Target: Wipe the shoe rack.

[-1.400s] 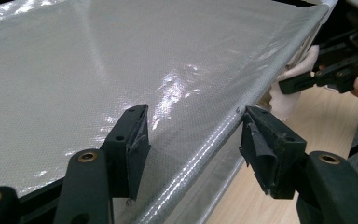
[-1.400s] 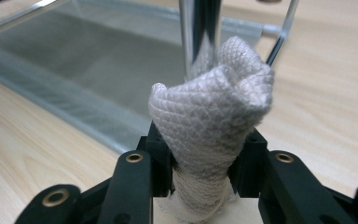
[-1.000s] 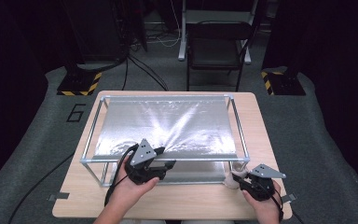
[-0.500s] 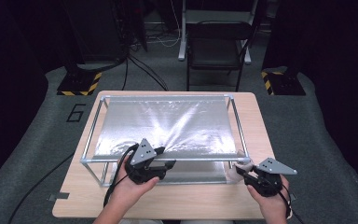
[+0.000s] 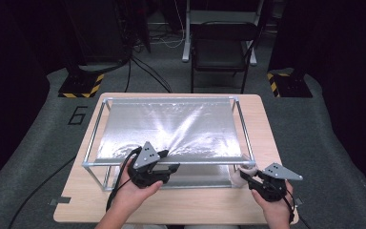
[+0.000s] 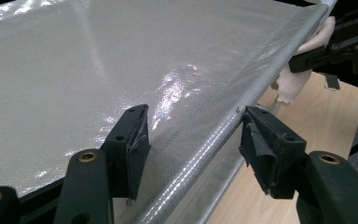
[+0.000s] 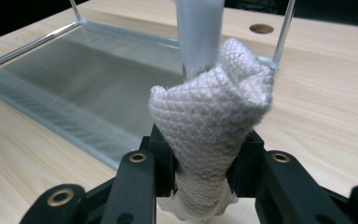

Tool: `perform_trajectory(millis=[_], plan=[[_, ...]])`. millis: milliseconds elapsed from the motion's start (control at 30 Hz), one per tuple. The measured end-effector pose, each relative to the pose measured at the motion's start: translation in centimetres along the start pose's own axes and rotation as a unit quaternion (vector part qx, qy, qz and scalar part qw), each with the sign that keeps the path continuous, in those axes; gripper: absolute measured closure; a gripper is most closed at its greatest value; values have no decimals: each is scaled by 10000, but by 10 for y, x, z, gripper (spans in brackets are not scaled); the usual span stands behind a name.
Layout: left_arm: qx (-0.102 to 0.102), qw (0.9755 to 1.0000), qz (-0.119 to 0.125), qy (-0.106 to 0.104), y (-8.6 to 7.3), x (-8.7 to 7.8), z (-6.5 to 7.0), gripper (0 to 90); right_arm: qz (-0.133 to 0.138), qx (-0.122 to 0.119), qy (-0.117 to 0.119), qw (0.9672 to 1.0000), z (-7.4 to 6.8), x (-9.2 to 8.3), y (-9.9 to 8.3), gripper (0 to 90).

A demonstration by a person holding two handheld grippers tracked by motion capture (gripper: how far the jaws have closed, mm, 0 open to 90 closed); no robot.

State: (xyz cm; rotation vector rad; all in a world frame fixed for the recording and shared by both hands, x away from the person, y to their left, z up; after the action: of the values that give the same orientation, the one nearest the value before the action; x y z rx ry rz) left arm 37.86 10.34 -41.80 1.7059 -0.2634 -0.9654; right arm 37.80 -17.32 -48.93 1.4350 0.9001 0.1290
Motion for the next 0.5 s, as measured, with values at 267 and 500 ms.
perform_trajectory(millis=[267, 500], plan=[[-29, 10000, 3, -29, 0, 0, 1, 417, -329, 106, -43, 9994, 4, 17, -30, 678], [7, 10000, 0, -15, 0, 0, 0, 417, -457, 256, -6, 9986, 8, 28, -50, 681]])
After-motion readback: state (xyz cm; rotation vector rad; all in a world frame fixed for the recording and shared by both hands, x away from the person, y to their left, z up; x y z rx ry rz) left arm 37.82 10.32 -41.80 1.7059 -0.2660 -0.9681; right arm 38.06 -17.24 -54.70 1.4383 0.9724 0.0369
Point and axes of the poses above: each handheld gripper's, and its own axes: x roughly forward along the jaws, y roughly out of its top, z roughly to its right, the point moved 9 cm from there along x, roughly forward along the jaws, and after that the axes turned 6 degrees about y, right-handed, at the moved point
